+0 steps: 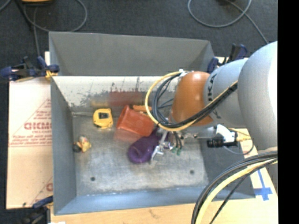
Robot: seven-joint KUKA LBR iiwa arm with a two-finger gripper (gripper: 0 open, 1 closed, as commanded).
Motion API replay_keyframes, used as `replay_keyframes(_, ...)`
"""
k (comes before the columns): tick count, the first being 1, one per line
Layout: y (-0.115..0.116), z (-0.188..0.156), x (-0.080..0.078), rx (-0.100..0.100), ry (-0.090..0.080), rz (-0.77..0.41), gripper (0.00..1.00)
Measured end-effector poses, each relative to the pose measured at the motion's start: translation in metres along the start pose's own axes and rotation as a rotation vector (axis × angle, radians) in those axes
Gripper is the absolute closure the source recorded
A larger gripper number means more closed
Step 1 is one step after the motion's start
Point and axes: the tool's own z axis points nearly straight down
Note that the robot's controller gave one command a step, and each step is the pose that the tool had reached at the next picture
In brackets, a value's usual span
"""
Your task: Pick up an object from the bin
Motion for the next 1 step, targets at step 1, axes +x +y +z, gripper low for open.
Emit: replay_keyframes(1,0.004,-0.0006,-0.0004,-0.003,0.003,0.129,0.0)
